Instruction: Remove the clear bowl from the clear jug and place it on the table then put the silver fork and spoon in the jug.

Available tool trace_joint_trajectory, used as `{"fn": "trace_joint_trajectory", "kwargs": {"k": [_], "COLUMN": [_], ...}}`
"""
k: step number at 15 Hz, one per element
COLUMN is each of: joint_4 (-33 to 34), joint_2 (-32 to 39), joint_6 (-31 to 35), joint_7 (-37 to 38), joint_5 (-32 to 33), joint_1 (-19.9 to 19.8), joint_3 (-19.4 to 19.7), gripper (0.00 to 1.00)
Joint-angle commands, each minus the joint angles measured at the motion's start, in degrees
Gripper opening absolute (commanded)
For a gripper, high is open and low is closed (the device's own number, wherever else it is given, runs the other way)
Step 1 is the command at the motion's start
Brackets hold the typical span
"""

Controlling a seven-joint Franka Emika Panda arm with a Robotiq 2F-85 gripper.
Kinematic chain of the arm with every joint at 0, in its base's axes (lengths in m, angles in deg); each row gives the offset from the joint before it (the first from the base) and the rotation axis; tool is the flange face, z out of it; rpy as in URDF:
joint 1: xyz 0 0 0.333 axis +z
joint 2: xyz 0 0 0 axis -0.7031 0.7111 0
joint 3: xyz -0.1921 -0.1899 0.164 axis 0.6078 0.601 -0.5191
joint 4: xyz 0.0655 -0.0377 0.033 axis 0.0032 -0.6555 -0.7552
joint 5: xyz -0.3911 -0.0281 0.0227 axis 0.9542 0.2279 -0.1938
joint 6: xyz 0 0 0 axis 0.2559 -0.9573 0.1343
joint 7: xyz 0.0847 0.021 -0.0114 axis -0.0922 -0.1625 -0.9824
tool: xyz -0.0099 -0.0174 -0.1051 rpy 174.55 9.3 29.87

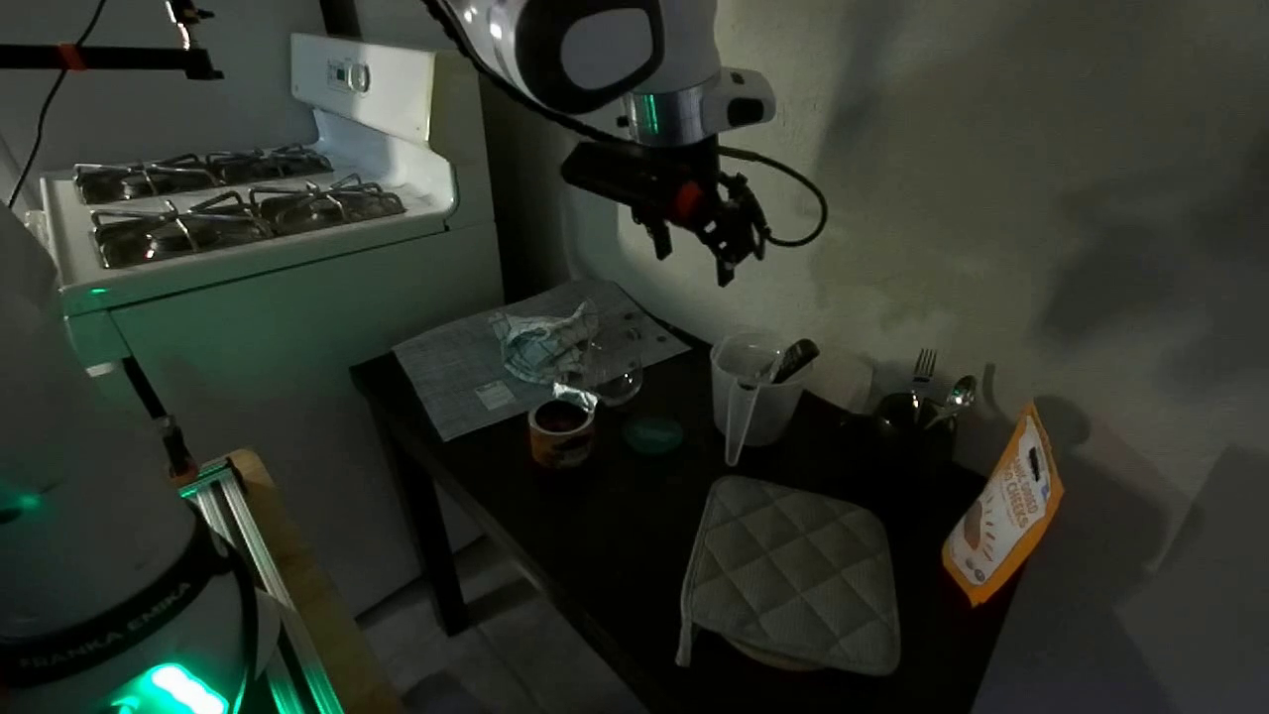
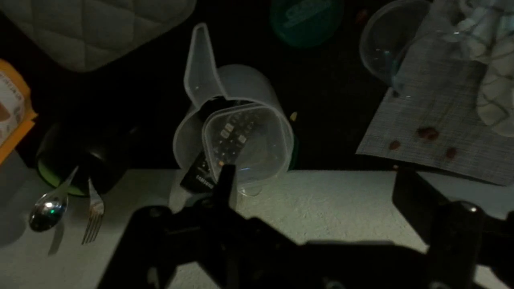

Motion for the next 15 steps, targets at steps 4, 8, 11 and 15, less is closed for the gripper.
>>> {"fn": "trace_joint_trajectory", "kwargs": {"k": [4, 8, 11, 15], "joint_4": [7.25, 8.23, 6.74, 5.83], "joint_2": [11.21, 12.46, 12.61, 15.26], "joint_6": [4.53, 4.79, 7.74, 11.11], "joint_7": [0.61, 0.61, -1.39, -6.85], "joint_5": [7.72, 7.86, 5.70, -1.99], "joint_1": [-3.48, -4.01, -4.38, -6.11], "joint_3": [-1.24, -1.66, -2.15, -3.95], "gripper": [1.00, 1.00, 1.00, 1.00]}}
